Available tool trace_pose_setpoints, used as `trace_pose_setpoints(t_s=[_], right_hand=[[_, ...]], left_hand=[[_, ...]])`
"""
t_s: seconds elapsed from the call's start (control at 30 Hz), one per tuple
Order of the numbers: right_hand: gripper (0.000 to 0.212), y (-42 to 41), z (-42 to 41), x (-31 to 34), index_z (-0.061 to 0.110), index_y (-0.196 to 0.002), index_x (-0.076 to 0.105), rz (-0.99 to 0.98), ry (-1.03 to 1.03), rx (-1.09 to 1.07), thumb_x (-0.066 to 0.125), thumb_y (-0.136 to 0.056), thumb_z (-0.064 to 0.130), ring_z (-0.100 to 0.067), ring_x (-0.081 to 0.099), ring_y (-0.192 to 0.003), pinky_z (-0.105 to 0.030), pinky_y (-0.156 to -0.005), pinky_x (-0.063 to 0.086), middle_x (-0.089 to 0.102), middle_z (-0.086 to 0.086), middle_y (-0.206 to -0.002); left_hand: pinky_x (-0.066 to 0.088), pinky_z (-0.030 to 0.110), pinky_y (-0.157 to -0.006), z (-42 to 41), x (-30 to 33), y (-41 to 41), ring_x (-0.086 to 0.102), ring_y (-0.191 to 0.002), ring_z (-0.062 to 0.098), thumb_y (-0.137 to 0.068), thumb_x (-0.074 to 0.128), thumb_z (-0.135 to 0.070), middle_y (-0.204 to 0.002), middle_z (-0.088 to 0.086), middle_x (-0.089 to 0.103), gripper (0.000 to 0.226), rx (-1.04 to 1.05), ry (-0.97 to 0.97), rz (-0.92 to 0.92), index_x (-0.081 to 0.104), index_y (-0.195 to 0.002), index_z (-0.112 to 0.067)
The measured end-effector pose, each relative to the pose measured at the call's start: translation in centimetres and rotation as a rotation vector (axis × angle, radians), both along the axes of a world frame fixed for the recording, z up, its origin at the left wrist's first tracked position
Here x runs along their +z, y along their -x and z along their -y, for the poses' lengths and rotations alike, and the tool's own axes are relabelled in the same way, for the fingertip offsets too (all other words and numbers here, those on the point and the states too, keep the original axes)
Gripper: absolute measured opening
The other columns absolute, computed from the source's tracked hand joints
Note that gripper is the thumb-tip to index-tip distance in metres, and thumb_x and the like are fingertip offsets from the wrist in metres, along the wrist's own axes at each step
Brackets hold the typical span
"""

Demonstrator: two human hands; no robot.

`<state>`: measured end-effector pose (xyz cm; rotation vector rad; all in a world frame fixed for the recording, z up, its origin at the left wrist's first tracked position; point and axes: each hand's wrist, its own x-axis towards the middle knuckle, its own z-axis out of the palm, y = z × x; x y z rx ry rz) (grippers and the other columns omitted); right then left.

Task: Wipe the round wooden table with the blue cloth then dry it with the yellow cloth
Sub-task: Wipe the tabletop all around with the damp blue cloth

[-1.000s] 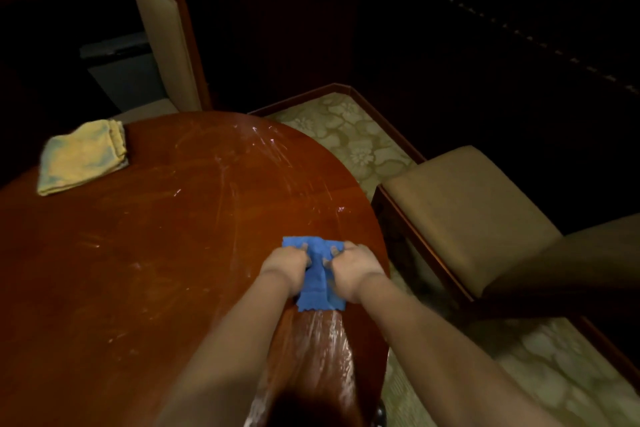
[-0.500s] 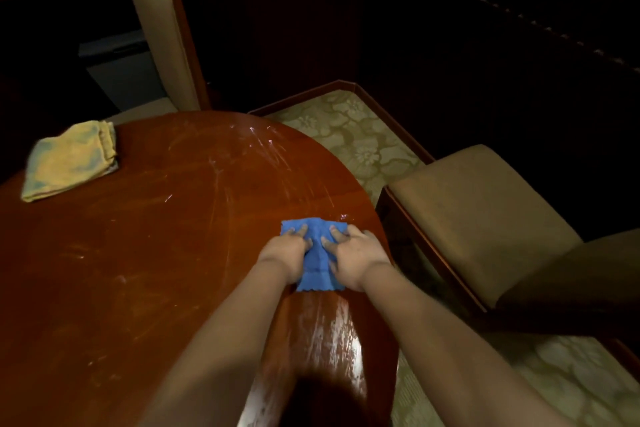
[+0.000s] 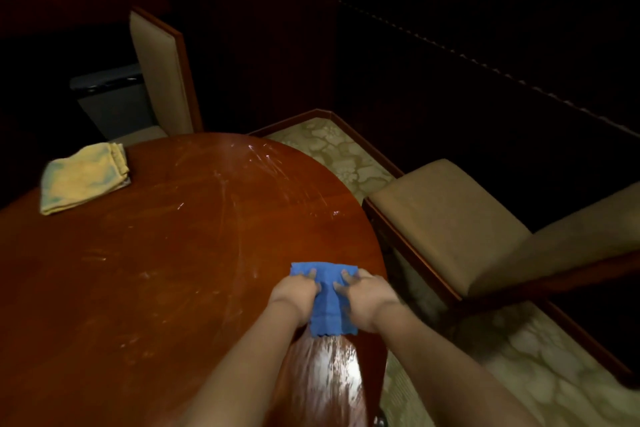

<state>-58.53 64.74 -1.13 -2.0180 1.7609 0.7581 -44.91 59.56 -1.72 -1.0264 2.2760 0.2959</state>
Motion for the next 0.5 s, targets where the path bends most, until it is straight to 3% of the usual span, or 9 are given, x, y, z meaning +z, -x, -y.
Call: trace_pose_setpoints(t_s=[0.13,0.23,0.5], right_hand=[[0.062,-0.5,-0.9,-0.3,0.027,-0.154,0.010,-0.011,0.008,-0.040,0.041,-0.100,0.033,-0.026,0.015,-0.143,-0.042,-0.107,0.031,0.006,-0.003,-0.162],[0.064,0.1,0.1,0.0,0.028,-0.153,0.013,0.005,0.017,-0.043,0.046,-0.098,0.034,-0.026,0.016,-0.143,-0.042,-0.108,0.030,0.009,-0.002,-0.161],[0.057,3.8,5.5,0.0,0.028,-0.153,0.017,0.061,0.053,-0.033,0.036,-0.099,0.029,-0.024,0.016,-0.143,-0.042,-0.108,0.031,0.010,-0.001,-0.161]], left_hand=[[0.031,0.039,-0.109,-0.6,-0.2,-0.6,0.004,-0.148,0.025,-0.098,0.043,-0.004,-0.160,0.004,-0.007,0.064,0.008,-0.014,-0.023,0.014,-0.153,-0.018],[0.029,0.038,-0.110,0.4,-0.2,-0.2,0.005,-0.147,0.025,-0.099,0.043,-0.008,-0.160,0.004,-0.007,0.062,0.001,-0.016,-0.034,0.015,-0.153,-0.018],[0.031,0.040,-0.112,4.9,-0.5,3.5,0.009,-0.147,0.026,-0.099,0.043,-0.006,-0.161,0.004,-0.005,0.061,0.074,0.016,-0.019,0.017,-0.153,-0.019]])
